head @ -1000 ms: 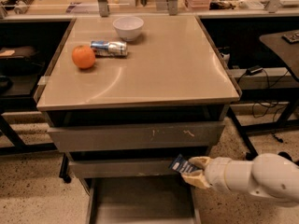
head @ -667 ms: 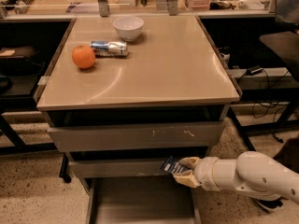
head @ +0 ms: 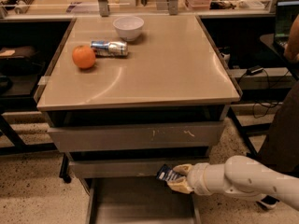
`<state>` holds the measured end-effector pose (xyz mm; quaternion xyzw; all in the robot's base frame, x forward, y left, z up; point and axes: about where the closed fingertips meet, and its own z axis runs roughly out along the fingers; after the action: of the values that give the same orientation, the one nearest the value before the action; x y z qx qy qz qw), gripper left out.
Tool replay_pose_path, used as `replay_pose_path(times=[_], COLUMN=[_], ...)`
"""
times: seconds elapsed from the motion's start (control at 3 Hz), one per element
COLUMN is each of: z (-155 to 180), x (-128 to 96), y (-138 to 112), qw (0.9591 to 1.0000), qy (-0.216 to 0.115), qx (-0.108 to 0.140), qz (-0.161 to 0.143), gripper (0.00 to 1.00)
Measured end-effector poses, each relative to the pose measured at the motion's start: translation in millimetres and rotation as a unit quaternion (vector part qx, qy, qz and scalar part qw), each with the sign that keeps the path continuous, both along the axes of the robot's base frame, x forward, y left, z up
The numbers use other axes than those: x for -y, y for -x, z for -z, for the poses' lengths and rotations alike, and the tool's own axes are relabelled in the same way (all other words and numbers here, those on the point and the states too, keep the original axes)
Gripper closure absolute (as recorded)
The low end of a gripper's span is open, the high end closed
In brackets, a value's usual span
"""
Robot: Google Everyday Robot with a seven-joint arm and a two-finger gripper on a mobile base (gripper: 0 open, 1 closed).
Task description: Place rxbar blueberry into bottom drawer
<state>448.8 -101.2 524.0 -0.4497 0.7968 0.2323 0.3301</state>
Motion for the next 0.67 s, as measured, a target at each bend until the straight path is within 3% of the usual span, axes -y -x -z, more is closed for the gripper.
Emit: replay_pose_path(times=[0.67], z=[165], x=[-11], y=[23], qw=[0.9981], qy=[0.02], qx=[-0.032], qz=[-0.05], gripper=[1.0])
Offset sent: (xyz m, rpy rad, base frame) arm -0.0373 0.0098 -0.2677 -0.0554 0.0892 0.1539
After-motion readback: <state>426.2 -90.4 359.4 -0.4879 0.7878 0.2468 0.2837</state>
